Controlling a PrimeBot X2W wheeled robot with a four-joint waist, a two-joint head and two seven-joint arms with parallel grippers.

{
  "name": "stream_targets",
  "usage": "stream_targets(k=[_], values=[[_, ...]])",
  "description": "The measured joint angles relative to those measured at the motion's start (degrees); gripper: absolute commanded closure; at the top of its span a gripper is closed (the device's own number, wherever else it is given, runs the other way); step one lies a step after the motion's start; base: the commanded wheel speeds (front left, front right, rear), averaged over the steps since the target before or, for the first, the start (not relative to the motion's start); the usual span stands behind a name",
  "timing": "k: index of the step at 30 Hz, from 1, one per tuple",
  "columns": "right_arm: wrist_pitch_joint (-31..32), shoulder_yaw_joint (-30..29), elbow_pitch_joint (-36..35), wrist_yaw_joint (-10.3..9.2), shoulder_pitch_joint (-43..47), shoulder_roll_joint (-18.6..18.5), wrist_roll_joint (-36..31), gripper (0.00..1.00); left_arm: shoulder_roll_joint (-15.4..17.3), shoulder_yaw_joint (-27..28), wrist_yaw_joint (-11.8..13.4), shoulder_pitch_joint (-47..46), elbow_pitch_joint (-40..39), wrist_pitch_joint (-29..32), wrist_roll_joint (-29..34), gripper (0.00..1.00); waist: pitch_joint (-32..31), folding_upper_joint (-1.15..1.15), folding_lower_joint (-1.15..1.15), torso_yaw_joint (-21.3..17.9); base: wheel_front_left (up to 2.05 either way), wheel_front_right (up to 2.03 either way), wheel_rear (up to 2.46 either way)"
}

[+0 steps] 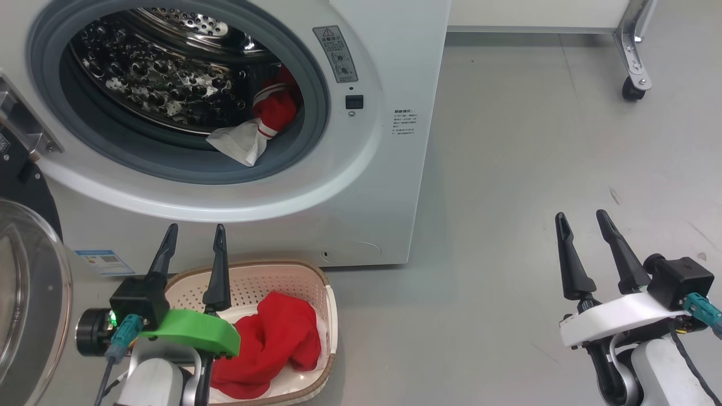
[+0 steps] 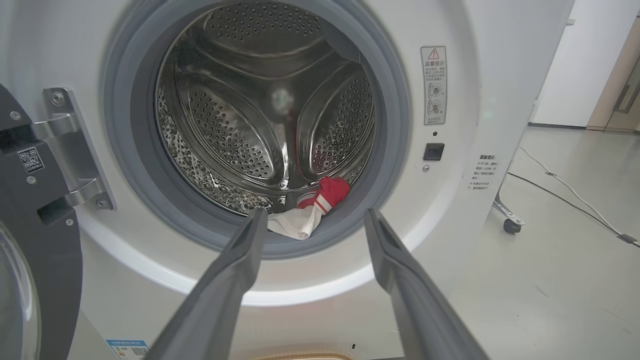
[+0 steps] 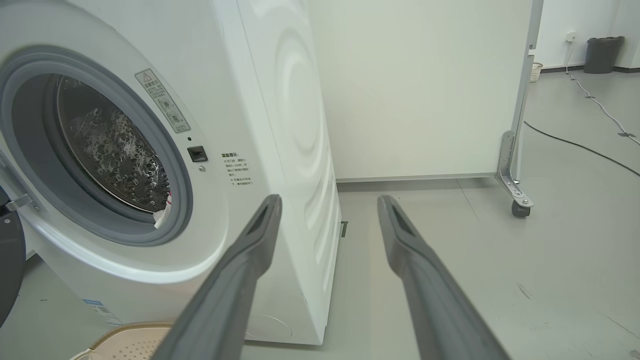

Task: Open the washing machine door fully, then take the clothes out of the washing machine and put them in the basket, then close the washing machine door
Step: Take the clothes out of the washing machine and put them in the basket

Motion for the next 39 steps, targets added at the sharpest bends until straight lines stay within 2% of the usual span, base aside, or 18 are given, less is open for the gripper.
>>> stream_targets(k=[20,39], values=[[0.0,0.4,-0.2,0.00,0.9,0.1,-0.1,0.00,0.1,-1.9,1.7,3.2,-4.3,0.0,0.0,0.00,-0.2,0.00,0.00,-0.6,0.00,0.00,0.00],[0.0,0.3,-0.3,0.00,0.9,0.1,-0.1,0.00,0.3,-2.4,2.3,3.9,-5.8,0.0,0.0,0.00,0.4,0.00,0.00,-0.7,0.00,0.00,0.00]])
